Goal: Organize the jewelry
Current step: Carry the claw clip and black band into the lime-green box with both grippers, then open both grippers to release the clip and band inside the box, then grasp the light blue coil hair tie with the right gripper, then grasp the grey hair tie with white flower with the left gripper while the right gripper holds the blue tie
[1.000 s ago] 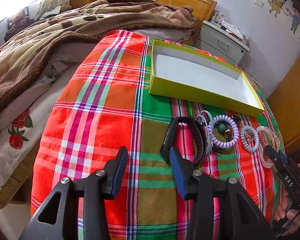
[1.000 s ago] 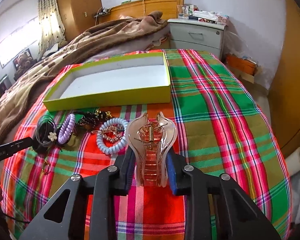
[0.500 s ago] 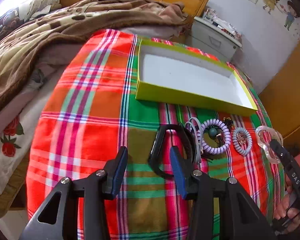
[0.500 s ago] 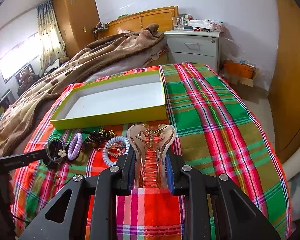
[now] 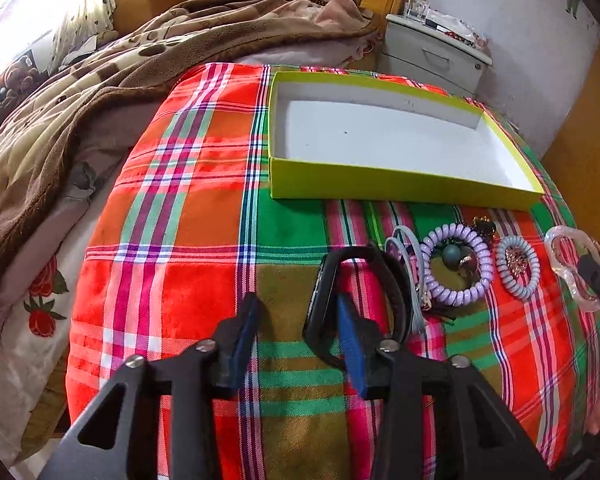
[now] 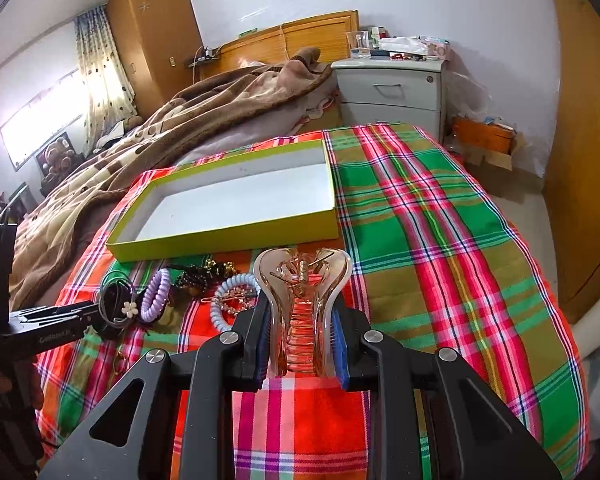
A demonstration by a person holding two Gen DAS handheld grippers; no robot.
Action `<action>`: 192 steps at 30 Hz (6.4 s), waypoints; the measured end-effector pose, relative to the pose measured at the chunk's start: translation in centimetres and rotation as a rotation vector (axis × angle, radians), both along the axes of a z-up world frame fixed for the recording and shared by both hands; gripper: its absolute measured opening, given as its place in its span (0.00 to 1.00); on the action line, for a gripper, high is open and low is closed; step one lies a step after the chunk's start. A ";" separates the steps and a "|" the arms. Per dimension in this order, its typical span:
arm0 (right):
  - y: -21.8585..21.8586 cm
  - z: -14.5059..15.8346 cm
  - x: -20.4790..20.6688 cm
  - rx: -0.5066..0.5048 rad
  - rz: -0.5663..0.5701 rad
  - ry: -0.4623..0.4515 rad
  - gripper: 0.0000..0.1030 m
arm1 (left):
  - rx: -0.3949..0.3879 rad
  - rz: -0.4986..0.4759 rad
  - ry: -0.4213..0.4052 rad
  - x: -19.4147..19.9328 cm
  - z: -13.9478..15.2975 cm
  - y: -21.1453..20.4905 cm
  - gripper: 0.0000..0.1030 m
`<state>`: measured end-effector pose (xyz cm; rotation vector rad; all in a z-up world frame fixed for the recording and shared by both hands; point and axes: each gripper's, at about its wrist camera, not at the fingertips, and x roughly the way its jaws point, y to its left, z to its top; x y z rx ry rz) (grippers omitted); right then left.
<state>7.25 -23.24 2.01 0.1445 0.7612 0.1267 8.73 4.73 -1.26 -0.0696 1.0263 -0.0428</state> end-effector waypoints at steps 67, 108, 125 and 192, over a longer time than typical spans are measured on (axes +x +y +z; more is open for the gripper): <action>2.8 -0.8 18.0 -0.037 0.110 0.061 0.25 | -0.072 -0.036 -0.017 16.1 1.4 -0.6 0.13; 3.8 -0.7 16.8 -0.077 0.134 0.009 0.47 | -0.109 -0.007 -0.035 14.5 2.4 -0.2 0.41; 3.2 1.9 11.7 0.003 0.138 -0.073 0.56 | -0.158 0.013 -0.082 8.8 4.8 1.6 0.43; -0.6 -0.4 1.3 0.229 0.123 0.016 0.10 | -0.151 -0.069 0.023 -0.4 0.1 0.8 0.48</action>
